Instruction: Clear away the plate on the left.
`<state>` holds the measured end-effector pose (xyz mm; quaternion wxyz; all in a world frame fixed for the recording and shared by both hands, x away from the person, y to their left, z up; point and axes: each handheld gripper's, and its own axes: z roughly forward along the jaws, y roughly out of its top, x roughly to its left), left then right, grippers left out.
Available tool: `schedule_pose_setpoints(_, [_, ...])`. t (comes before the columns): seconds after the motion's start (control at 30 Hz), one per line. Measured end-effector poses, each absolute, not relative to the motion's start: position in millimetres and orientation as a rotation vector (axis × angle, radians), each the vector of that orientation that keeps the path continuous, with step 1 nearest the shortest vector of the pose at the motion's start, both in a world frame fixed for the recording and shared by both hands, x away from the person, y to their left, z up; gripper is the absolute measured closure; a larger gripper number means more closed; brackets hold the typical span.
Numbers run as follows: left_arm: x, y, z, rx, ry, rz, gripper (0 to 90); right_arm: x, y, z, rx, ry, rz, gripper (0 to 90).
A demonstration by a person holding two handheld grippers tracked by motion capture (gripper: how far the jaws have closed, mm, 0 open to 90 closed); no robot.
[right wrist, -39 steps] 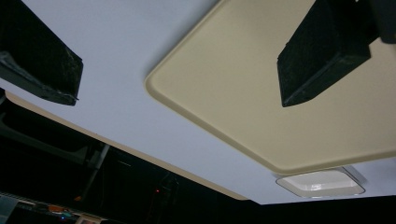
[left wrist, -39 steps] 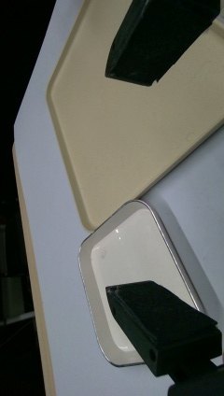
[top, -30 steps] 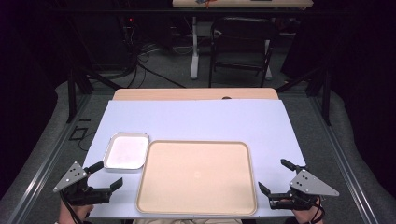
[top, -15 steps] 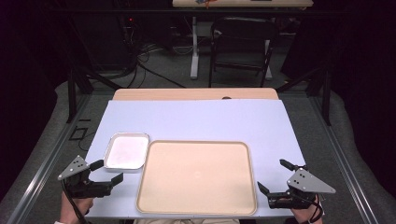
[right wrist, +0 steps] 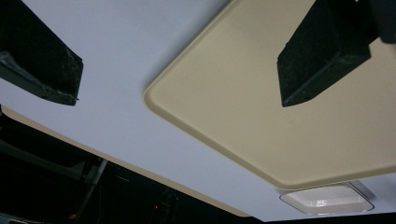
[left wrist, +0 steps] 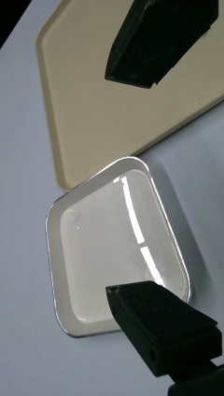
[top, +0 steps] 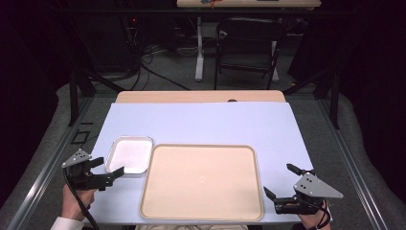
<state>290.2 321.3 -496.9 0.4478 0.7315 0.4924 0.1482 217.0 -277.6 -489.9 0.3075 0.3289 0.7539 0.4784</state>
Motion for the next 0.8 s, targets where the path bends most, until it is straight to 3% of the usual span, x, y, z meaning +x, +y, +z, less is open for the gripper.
schedule_pose_setpoints(0.8, [336,339,-504,1.802,1.339,0.353,0.9,218,-277,-491,0.876,2.007,1.242,0.0])
